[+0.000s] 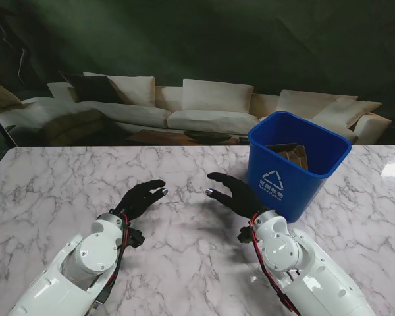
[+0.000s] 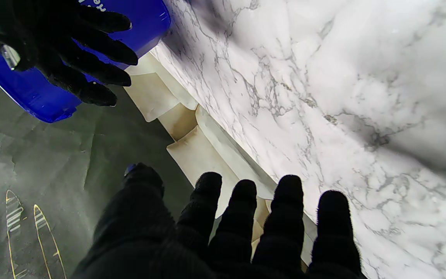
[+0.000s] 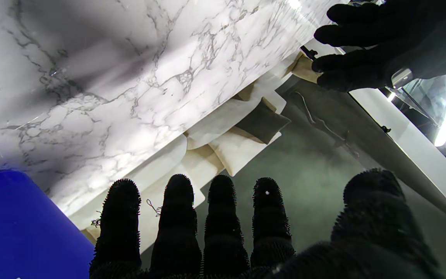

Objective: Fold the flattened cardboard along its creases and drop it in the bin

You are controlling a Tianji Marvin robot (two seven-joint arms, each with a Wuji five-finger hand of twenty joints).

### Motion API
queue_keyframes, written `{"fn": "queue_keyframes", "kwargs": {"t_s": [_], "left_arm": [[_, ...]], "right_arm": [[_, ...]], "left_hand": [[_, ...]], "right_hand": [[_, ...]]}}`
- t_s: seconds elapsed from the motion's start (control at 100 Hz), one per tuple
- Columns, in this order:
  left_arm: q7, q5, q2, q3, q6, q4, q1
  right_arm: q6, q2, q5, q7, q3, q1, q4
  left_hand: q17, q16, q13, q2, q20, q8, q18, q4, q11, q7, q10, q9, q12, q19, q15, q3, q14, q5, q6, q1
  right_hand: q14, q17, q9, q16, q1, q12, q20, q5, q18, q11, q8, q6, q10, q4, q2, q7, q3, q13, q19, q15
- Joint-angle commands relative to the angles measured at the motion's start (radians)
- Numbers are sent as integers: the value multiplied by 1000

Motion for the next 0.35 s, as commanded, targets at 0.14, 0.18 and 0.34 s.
{"fn": "queue_keyframes", "kwargs": {"t_s": [0.14,0.18,0.34], "left_arm": [[-13,3,2,-5,-17,-2,4],[-12,2,2,-7,-19,-1,3],[-14,-2,1,-5,-18,8,-4]], "right_arm": [[-9,6,-10,7,10,-10,-5],[-10,6,-9,9,11,-11,-6],[-15,6,-6,9,11,-13,-7]], "left_hand": [[-12,11,-16,51,25,6,-3,3,16,1,-5,23,12,-7,-18,-7,-9,26,7,-3],[-13,11,-15,52,25,6,-3,3,16,1,-5,22,12,-7,-18,-6,-9,25,7,-3],[-14,10,-18,53,25,5,-5,3,15,0,-6,21,12,-8,-19,-7,-8,22,7,-3]], "right_hand": [[-29,0,5,8,11,5,19,15,-7,15,11,-25,-27,18,24,14,-31,-18,-16,-4],[-30,-1,5,8,13,5,19,16,-8,14,11,-26,-27,19,24,15,-31,-19,-17,-5],[-31,0,3,8,16,5,20,11,-9,13,8,-25,-29,19,25,15,-34,-18,-20,-4]]}}
